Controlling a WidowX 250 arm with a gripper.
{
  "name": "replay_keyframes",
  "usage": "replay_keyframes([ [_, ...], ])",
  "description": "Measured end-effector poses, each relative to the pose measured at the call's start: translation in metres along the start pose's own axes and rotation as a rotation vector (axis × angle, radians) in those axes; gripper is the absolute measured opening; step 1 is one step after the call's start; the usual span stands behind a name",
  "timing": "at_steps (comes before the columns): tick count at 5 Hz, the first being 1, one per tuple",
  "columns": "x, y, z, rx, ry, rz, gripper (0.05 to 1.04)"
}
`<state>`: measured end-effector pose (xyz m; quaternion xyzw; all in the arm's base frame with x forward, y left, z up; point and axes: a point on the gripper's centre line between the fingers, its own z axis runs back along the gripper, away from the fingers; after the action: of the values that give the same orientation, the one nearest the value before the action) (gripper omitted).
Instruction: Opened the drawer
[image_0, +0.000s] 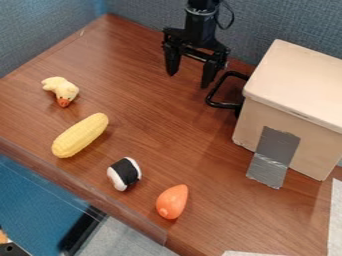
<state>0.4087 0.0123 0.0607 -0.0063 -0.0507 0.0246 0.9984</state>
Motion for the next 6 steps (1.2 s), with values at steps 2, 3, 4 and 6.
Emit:
replay_keyframes([
  [2,0.025,-0.008,-0.022,-0.056,-0.019,0.065,1.001],
  [3,0.025,-0.025,-0.030,-0.110,-0.006,0.064,1.001],
  [4,0.025,-0.046,-0.032,-0.107,-0.005,0.018,0.984],
  [6,0.026,-0.031,-0.032,-0.060,-0.013,0.032,0.582],
])
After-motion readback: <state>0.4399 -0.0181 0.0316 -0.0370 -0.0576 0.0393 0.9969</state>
